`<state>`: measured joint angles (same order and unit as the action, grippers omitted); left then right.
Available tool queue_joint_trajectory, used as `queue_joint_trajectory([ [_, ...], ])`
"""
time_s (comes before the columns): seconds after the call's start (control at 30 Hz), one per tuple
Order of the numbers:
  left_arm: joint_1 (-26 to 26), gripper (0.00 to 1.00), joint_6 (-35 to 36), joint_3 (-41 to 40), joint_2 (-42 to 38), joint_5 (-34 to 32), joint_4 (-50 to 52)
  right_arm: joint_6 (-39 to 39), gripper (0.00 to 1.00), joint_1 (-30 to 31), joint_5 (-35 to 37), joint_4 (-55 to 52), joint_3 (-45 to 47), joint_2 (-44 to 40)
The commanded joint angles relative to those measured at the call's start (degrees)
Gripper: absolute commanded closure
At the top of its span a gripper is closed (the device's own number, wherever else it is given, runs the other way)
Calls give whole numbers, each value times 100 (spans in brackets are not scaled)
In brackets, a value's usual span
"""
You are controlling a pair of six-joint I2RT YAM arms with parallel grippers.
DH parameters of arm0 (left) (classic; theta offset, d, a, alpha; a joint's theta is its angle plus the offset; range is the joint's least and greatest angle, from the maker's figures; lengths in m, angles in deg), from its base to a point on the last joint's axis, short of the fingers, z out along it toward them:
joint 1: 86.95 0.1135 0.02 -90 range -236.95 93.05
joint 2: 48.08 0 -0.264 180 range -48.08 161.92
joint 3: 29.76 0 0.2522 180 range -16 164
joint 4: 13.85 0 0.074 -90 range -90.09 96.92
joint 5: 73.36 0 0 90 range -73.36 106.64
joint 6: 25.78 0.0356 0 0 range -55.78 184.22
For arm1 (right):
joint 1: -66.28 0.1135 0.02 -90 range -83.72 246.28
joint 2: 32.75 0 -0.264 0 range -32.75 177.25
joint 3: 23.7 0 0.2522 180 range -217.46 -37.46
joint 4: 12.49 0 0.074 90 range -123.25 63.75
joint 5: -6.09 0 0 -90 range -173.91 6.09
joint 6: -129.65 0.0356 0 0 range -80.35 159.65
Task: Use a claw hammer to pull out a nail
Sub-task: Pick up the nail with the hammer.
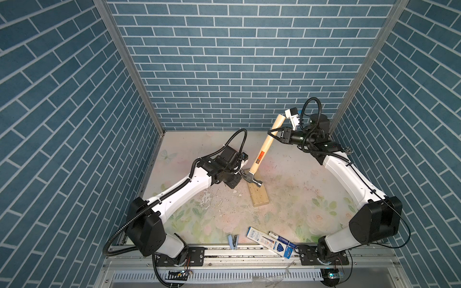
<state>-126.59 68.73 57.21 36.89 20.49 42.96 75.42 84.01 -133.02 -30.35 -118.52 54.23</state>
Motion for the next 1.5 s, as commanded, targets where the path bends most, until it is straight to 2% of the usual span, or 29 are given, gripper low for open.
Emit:
queue_joint_trajectory([
  [0.0,-26,90,63,-8,28,-52,169,835,100,19,-331,474,-218,-42],
  [0.43,-26,100,35,2,18,-25,151,853,100,123,-363,471,-243,47],
  [0.97,13,100,-77,27,9,-294,151,803,100,230,-368,426,-218,112],
  [1.47,651,100,-681,20,-53,-188,66,272,100,251,19,-253,-108,-134],
])
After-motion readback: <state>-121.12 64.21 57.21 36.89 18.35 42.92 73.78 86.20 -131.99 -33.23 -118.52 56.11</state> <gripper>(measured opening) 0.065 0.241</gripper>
